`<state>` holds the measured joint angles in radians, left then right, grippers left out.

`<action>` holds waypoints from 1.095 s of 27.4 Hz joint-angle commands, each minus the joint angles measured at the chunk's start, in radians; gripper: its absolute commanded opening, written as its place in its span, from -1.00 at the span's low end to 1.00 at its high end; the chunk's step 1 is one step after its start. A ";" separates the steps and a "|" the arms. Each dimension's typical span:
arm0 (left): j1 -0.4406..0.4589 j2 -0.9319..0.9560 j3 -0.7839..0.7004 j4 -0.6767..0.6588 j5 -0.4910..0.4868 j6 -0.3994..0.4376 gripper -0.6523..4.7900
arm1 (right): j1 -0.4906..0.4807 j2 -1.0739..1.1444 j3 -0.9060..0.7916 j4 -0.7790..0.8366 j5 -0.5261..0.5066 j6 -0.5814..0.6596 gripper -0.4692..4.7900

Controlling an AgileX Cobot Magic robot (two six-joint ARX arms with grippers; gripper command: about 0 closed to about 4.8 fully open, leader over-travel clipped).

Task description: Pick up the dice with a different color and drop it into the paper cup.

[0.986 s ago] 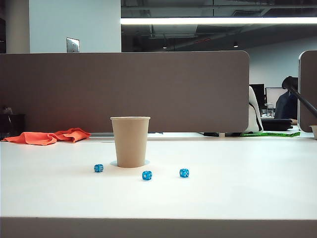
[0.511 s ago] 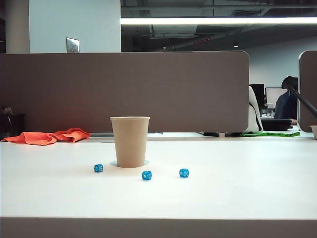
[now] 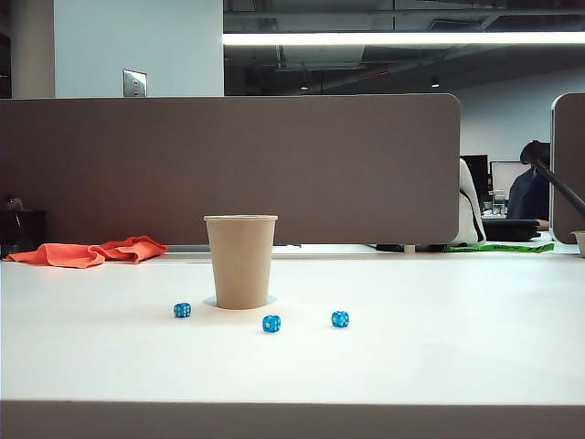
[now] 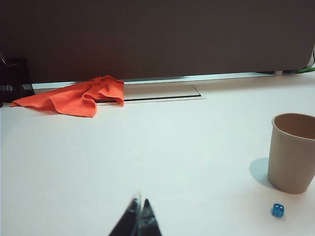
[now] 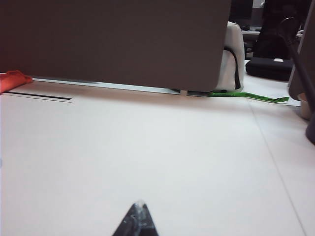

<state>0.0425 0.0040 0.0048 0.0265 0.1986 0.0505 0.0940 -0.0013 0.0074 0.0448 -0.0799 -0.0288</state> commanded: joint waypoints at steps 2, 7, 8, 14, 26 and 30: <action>0.000 0.001 0.003 0.014 -0.069 -0.039 -0.78 | 0.000 -0.001 -0.001 0.021 0.048 -0.006 -0.82; 0.000 0.001 0.003 0.013 -0.117 -0.058 -0.78 | -0.001 -0.001 -0.001 0.021 0.085 -0.006 -0.83; 0.000 0.001 0.003 0.013 -0.117 -0.058 -0.78 | -0.001 -0.001 -0.001 0.020 0.084 -0.006 -0.83; 0.000 0.001 0.003 0.012 -0.085 -0.059 -0.78 | -0.001 0.000 -0.001 0.014 0.081 -0.006 -0.83; 0.000 0.001 0.003 0.014 -0.094 0.001 -0.78 | -0.001 0.000 -0.001 0.011 0.149 -0.011 -0.82; 0.000 0.001 0.003 0.016 -0.094 -0.022 -0.78 | -0.001 0.000 -0.001 -0.004 0.150 0.004 -0.82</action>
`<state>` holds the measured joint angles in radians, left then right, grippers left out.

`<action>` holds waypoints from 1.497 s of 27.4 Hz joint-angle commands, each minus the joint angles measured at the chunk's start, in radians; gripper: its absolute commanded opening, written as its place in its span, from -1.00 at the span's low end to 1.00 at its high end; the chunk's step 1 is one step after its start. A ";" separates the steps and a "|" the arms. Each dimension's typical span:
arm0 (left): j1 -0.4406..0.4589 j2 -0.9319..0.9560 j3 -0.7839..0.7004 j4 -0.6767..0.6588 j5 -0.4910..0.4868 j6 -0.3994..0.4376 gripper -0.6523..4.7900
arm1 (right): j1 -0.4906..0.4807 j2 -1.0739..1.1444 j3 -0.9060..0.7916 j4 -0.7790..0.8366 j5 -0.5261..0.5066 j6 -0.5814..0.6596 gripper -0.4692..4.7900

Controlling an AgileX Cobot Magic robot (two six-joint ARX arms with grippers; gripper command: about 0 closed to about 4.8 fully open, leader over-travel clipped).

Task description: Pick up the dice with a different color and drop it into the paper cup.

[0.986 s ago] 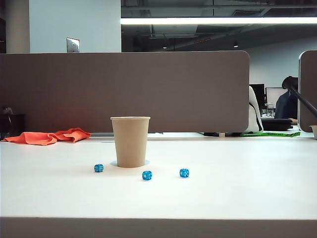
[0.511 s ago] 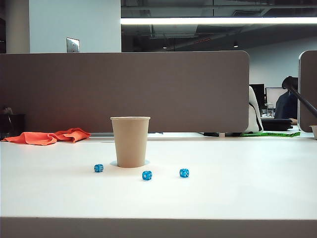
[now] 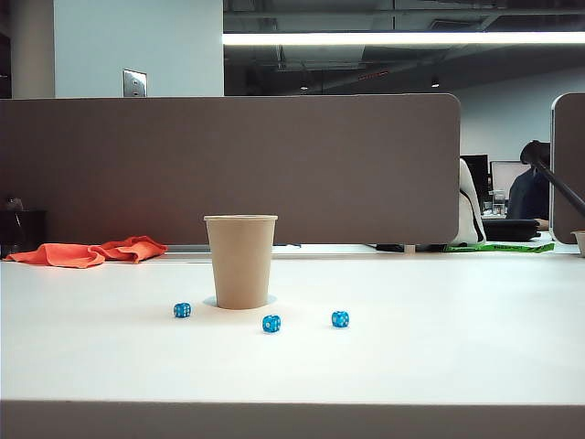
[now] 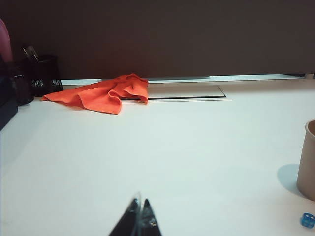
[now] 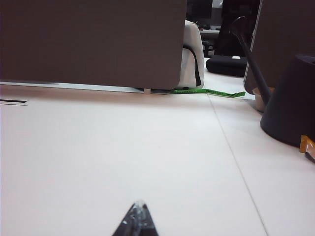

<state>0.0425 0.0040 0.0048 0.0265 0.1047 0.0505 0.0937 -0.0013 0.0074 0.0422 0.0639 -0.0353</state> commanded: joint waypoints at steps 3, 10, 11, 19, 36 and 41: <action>0.000 0.001 0.003 0.015 -0.013 -0.050 -0.78 | -0.001 0.000 -0.001 -0.008 0.006 0.011 -0.83; 0.000 0.001 0.003 0.013 -0.013 -0.067 -0.78 | 0.001 0.000 -0.001 -0.008 0.005 0.013 -0.82; 0.000 0.001 0.003 0.013 -0.013 -0.067 -0.78 | 0.001 0.000 -0.001 -0.008 0.005 0.013 -0.82; 0.000 0.001 0.003 0.013 -0.012 -0.092 -0.78 | 0.000 0.000 -0.001 -0.008 0.006 0.013 -0.82; -0.065 0.001 0.003 0.013 -0.041 -0.046 -0.78 | 0.001 0.000 -0.001 -0.009 0.005 0.013 -0.82; -0.065 0.001 0.003 0.013 -0.042 -0.010 -0.78 | 0.001 0.000 -0.001 -0.009 0.005 0.013 -0.82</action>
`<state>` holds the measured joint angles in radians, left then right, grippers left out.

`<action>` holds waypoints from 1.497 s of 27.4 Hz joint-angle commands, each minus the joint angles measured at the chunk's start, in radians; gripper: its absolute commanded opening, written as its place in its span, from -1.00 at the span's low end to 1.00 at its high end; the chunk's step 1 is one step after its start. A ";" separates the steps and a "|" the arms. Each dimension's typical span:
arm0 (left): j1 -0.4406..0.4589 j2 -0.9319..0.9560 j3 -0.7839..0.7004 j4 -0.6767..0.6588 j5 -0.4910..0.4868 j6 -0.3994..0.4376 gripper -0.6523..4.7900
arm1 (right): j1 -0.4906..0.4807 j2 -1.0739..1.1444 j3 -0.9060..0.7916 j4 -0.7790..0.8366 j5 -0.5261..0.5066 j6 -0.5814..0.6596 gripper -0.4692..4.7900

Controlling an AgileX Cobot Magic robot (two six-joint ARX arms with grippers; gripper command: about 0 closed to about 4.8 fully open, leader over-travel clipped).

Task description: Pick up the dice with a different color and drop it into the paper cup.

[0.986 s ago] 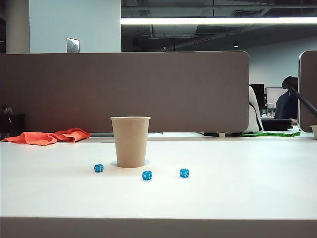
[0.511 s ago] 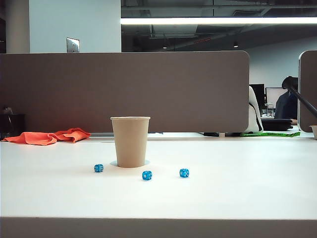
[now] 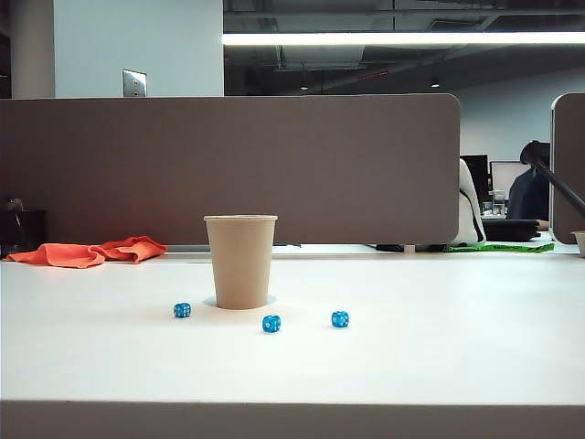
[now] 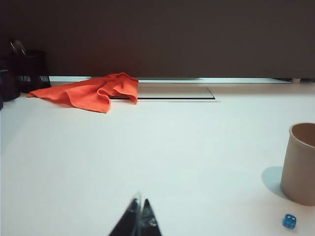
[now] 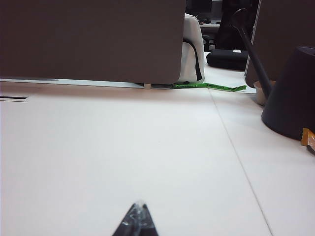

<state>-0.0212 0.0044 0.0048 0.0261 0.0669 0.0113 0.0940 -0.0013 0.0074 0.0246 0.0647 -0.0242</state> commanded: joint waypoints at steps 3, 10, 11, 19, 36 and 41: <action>-0.001 0.001 0.003 0.013 -0.020 0.053 -0.78 | 0.000 0.000 -0.001 0.008 0.005 0.002 -0.82; -0.001 0.001 0.003 0.013 -0.022 0.052 -0.78 | 0.000 0.000 -0.001 0.006 0.005 0.002 -0.82; -0.001 0.001 0.003 0.013 -0.022 0.052 -0.78 | 0.000 0.000 -0.001 0.006 0.005 0.002 -0.82; -0.001 0.001 0.003 0.013 -0.022 0.053 -0.78 | 0.000 0.000 -0.001 0.006 0.005 0.002 -0.82; -0.001 0.001 0.003 0.013 -0.022 0.052 -0.78 | 0.000 0.000 -0.001 0.006 0.005 0.002 -0.82; -0.001 0.001 0.003 0.013 -0.022 0.053 -0.78 | 0.000 0.000 -0.001 0.006 0.005 0.002 -0.82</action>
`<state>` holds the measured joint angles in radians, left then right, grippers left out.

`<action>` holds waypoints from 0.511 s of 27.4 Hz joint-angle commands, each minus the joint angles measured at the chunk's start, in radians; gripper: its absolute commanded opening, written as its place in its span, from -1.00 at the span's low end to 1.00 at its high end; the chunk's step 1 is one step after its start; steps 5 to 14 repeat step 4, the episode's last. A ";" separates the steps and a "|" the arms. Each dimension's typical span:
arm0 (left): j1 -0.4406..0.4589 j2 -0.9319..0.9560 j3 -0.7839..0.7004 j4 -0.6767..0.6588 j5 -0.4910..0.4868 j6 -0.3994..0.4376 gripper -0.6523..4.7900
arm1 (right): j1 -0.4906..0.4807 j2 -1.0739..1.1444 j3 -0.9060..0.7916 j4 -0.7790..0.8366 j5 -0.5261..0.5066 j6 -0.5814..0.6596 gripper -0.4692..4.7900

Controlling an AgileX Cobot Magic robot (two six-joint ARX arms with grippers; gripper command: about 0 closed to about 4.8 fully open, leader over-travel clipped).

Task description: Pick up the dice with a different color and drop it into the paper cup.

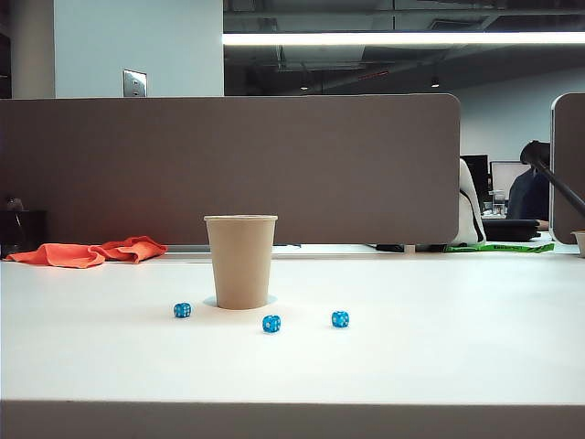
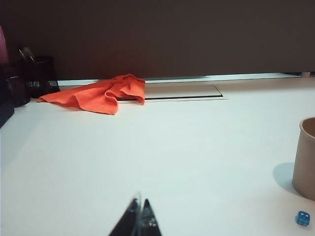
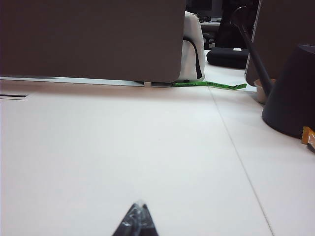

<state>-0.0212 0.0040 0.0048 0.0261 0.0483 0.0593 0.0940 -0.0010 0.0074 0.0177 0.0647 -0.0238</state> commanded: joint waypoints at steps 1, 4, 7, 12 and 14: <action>-0.001 0.001 0.003 0.013 -0.003 0.004 -0.78 | 0.000 -0.001 -0.001 0.013 0.005 0.001 -0.82; -0.001 0.001 0.003 0.013 -0.003 0.004 -0.78 | 0.000 -0.001 -0.001 0.013 0.005 0.001 -0.82; -0.001 0.001 0.003 0.013 -0.003 0.004 -0.78 | 0.000 -0.001 -0.001 0.013 0.005 0.001 -0.82; -0.001 0.001 0.003 0.013 -0.003 0.004 -0.78 | 0.000 -0.001 -0.001 0.013 0.005 0.001 -0.82; -0.001 0.001 0.003 0.013 -0.003 0.004 -0.78 | 0.000 -0.001 -0.001 0.013 0.005 0.001 -0.82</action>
